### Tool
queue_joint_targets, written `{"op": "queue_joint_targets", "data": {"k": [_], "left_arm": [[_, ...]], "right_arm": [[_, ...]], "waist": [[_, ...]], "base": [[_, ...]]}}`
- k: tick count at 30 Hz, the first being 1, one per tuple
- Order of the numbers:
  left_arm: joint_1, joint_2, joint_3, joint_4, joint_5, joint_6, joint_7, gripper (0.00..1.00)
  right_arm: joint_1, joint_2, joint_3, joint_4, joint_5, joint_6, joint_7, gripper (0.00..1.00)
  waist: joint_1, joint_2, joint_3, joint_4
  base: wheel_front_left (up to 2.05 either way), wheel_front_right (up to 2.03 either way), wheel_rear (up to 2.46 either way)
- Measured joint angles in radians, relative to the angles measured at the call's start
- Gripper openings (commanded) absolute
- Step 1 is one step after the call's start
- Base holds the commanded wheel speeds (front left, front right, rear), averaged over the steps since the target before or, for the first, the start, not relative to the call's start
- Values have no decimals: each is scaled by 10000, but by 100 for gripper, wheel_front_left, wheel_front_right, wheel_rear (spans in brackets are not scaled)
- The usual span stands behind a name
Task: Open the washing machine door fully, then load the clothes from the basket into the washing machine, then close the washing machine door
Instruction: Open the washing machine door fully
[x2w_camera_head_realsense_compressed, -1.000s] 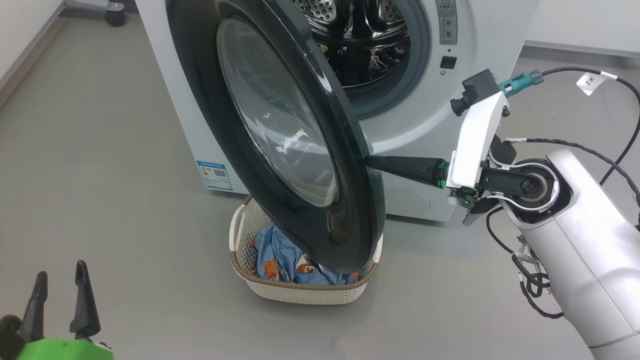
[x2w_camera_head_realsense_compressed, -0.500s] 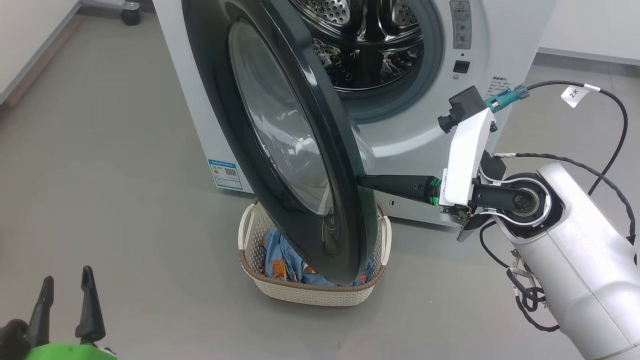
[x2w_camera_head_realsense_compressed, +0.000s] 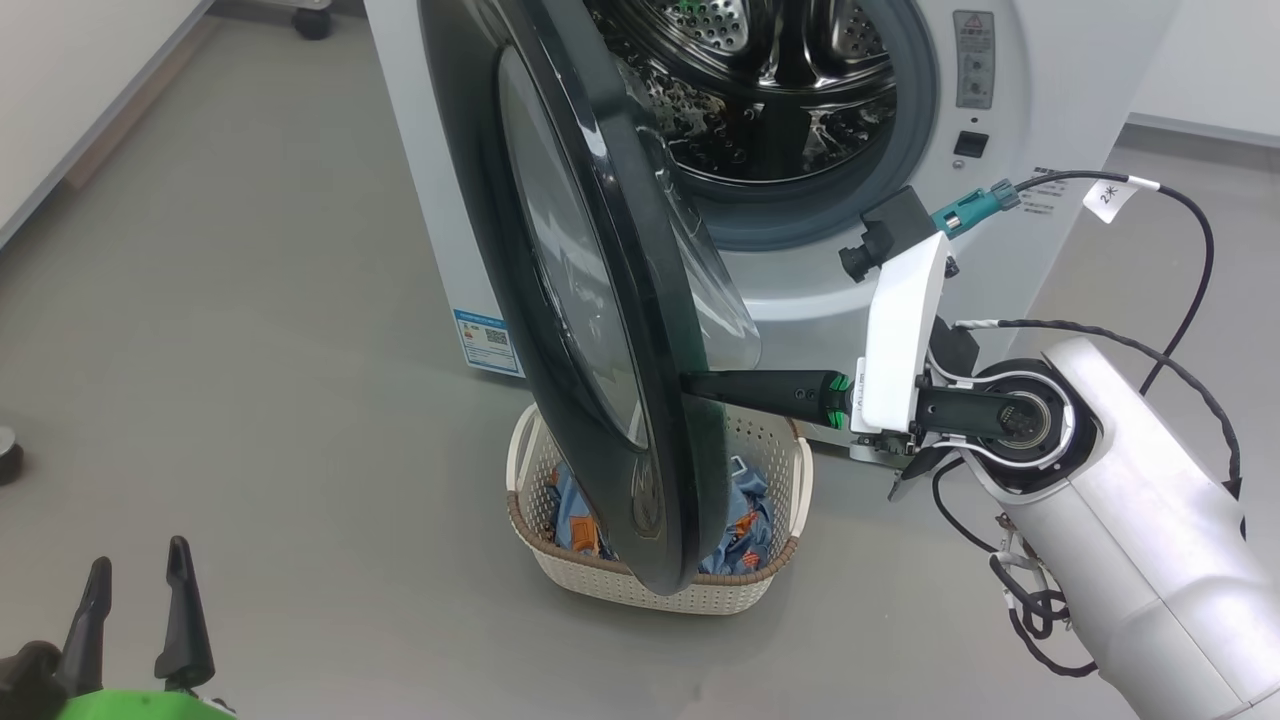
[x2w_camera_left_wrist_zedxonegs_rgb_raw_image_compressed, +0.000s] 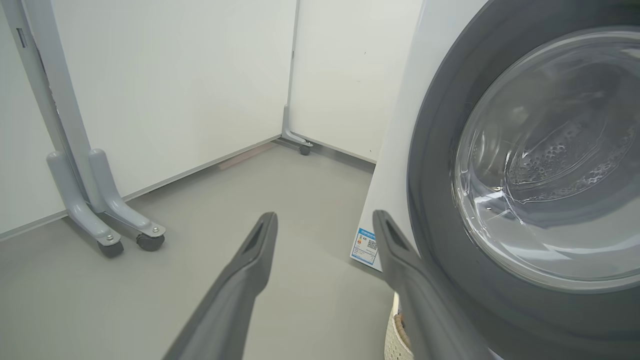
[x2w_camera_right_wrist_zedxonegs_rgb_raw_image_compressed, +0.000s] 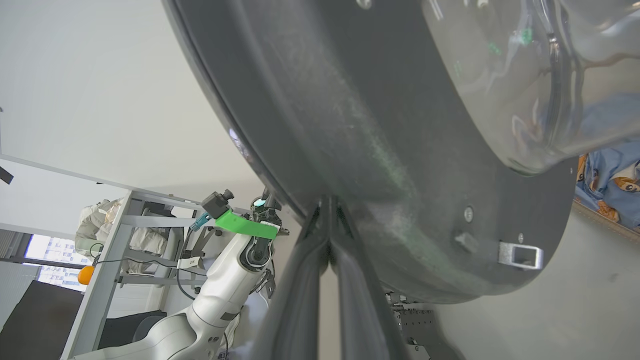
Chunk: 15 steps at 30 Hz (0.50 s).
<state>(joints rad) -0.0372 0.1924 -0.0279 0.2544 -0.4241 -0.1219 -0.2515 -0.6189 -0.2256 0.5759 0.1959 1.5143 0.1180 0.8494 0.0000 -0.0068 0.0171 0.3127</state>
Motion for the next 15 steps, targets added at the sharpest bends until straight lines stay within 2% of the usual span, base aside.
{"op": "queue_joint_targets", "data": {"k": [15], "left_arm": [[-2, 2, 132, 17, 0, 0, 0, 100]], "right_arm": [[12, 226, 280, -155, 0, 0, 90, 0]], "waist": [[0, 0, 42, 451]], "base": [[0, 0, 0]]}}
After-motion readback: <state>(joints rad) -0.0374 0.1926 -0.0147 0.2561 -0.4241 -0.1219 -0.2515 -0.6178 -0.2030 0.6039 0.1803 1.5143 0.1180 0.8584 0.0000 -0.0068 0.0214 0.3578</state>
